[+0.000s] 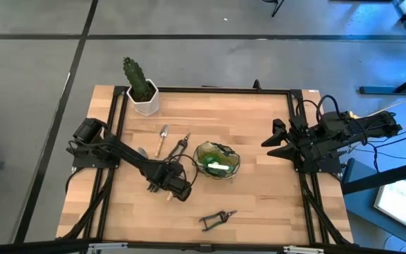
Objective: Pick & Place Garden tools in Gardening bag
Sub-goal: Put the hand rake into the gardening bag
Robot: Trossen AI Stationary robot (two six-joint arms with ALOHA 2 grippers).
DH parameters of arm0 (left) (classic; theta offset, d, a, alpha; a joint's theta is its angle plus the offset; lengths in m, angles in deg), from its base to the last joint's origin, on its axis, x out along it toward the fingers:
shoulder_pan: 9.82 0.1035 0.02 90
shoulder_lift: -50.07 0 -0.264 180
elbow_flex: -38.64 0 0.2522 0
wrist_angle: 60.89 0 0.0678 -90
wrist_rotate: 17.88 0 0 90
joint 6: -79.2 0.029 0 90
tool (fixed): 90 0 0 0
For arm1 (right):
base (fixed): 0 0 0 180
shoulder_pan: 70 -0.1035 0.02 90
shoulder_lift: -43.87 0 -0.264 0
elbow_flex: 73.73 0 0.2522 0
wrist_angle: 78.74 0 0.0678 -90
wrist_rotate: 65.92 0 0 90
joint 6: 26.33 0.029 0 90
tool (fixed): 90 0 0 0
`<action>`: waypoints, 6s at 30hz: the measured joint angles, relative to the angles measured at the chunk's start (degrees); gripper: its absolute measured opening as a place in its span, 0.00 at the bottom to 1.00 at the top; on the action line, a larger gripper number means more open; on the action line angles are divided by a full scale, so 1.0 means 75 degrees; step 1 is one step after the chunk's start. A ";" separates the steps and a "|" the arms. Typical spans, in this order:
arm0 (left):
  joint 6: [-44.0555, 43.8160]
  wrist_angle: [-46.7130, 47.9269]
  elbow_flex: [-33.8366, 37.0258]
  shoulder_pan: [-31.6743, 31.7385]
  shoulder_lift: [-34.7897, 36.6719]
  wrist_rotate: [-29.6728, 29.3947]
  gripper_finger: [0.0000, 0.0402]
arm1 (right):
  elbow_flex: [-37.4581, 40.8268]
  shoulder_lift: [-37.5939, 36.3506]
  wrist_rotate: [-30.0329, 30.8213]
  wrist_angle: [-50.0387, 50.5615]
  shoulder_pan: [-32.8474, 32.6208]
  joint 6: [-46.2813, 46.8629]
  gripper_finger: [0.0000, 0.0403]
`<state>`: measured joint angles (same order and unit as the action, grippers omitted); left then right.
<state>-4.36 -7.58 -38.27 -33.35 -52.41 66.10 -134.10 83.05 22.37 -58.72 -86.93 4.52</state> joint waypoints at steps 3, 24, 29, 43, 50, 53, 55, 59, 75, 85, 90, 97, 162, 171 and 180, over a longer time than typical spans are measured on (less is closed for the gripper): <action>0.0026 -0.0080 0.0003 0.0003 0.0000 -0.0002 0.43 | 0.0000 0.0000 0.0000 0.0000 0.0000 0.0001 0.48; 0.0234 0.0414 -0.0224 0.0041 -0.0091 -0.0133 0.16 | 0.0000 0.0000 -0.0064 0.0153 0.0000 0.0012 0.48; 0.0791 0.0735 -0.0572 0.0049 0.0563 -0.0622 0.15 | 0.0000 0.0002 -0.0067 0.0178 0.0003 0.0029 0.48; 0.4474 0.0284 -0.0714 0.0942 0.3517 0.0009 0.15 | 0.0000 0.0000 -0.0070 0.0177 0.0001 0.0023 0.48; 0.7505 -0.0018 -0.0717 0.2713 0.3705 0.2285 0.15 | 0.0000 0.0000 -0.0064 0.0179 0.0003 0.0037 0.48; 0.8553 -0.0117 -0.0714 0.3351 0.3446 0.3165 0.15 | 0.0000 0.0000 -0.0014 0.0178 0.0000 0.0256 0.48; 0.9198 -0.0351 -0.0714 0.3708 0.3304 0.3634 0.15 | 0.0000 0.0000 0.0008 0.0178 0.0006 0.0388 0.48; 1.0334 -0.0717 -0.0717 0.4281 0.2930 0.4460 0.15 | 0.0000 0.0000 0.0301 0.0178 0.0004 0.0576 0.48; 1.3034 -0.0627 -0.3428 0.4630 0.0240 0.5537 0.15 | 0.0000 0.0000 0.1288 0.0200 0.0006 0.0632 0.48; 1.4691 0.0579 -0.3430 0.4405 0.0047 0.5696 0.15 | 0.0000 0.0002 0.1291 0.0553 0.0006 0.0807 0.48; 1.5052 0.0584 -0.3430 0.4591 0.0045 0.5941 0.15 | 0.0000 0.0015 0.1358 0.0551 0.0006 0.0806 0.48; 1.4871 0.0508 -0.3457 0.4556 -0.0472 0.6404 0.15 | 0.0000 0.0016 0.1431 0.0576 0.0006 0.0804 0.48; 1.5589 0.1955 -0.4724 0.4505 -0.1711 0.5494 0.15 | -0.0003 0.0087 0.1553 0.0854 0.0003 0.0854 0.48; 1.5352 0.1632 -0.4724 0.4503 -0.1711 0.5233 0.15 | -0.0003 0.0087 0.1574 0.0854 0.0003 0.0857 0.48; 1.5139 0.1610 -0.4724 0.4505 -0.1711 0.5026 0.15 | -0.0003 0.0089 0.1571 0.0854 0.0003 0.0858 0.48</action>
<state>109.18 4.50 -73.70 0.44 -65.24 103.79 -134.12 83.72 34.15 -52.31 -86.91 10.96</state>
